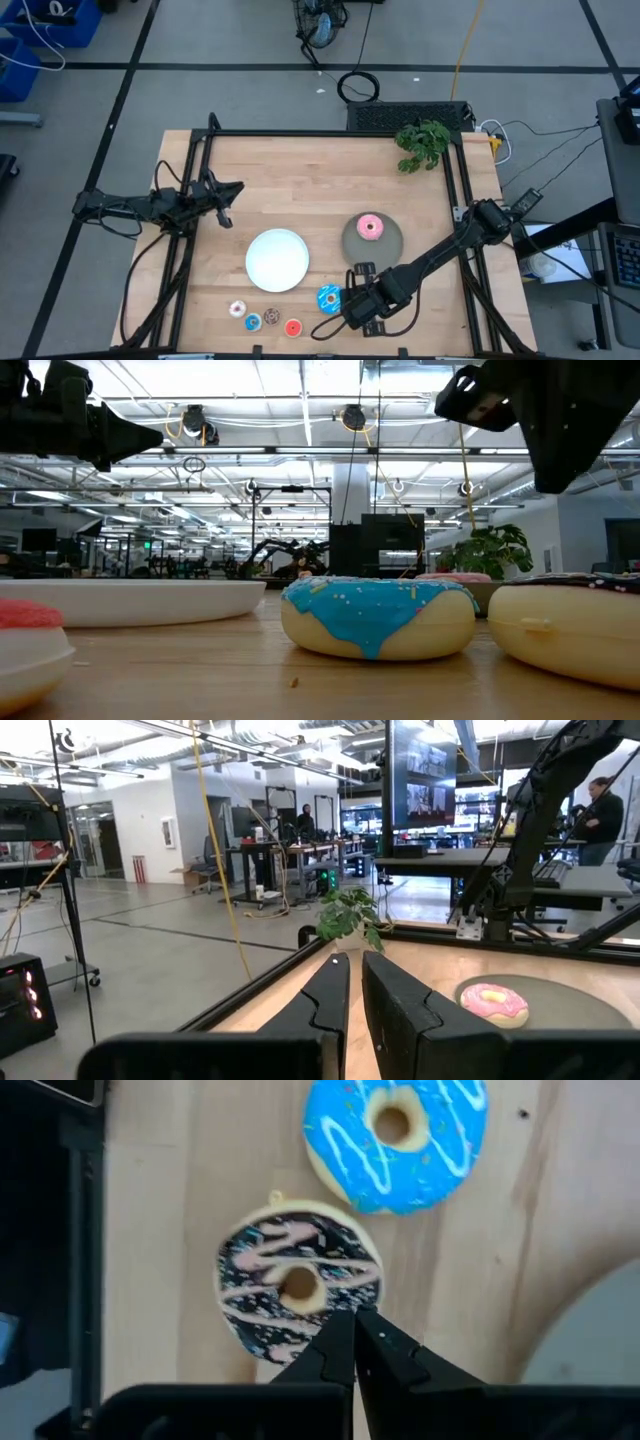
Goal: Pick & Place donuts
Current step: Put the large black donut on the gray plate
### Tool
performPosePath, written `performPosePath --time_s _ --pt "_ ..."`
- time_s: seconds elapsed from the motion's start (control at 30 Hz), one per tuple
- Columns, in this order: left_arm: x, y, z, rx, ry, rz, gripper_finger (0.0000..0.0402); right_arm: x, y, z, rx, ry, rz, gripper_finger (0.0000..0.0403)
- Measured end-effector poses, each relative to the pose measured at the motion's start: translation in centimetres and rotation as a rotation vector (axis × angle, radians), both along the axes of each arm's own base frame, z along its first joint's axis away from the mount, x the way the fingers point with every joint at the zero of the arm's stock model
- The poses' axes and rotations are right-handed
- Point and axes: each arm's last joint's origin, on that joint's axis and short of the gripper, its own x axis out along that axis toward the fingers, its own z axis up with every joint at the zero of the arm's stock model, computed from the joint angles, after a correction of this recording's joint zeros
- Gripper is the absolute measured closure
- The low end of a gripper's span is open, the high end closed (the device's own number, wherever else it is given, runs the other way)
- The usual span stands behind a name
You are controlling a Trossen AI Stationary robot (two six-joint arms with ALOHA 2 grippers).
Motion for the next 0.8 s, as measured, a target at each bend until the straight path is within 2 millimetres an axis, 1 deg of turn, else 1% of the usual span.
performPosePath --time_s 0.23,0.33,0.43,0.6,0.7,0.8 --pt "0.0 0.0 0.0 0.0 0.0 0.0 0.0364 0.3 0.2 0.1 0.021 -0.037 0.007 0.0402" --pt "0.0 0.0 0.0 0.0 0.0 0.0 0.0364 0.4 0.3 0.1 0.029 -0.047 0.006 0.0385" --pt "0.0 0.0 0.0 0.0 0.0 0.0 0.0364 0.5 0.3 0.2 0.036 -0.054 0.007 0.0349" --pt "0.0 0.0 0.0 0.0 0.002 0.0 0.0364 0.3 0.3 0.0 0.028 -0.045 0.016 0.0264" --pt "0.0 0.0 0.0 0.0 0.002 0.0 0.0364 0.1 0.1 -0.7 0.012 -0.023 0.016 0.022" --pt "0.0 0.0 0.0 0.0 0.002 0.0 0.0364 -0.1 -0.1 -1.7 0.013 -0.023 0.017 0.0189"
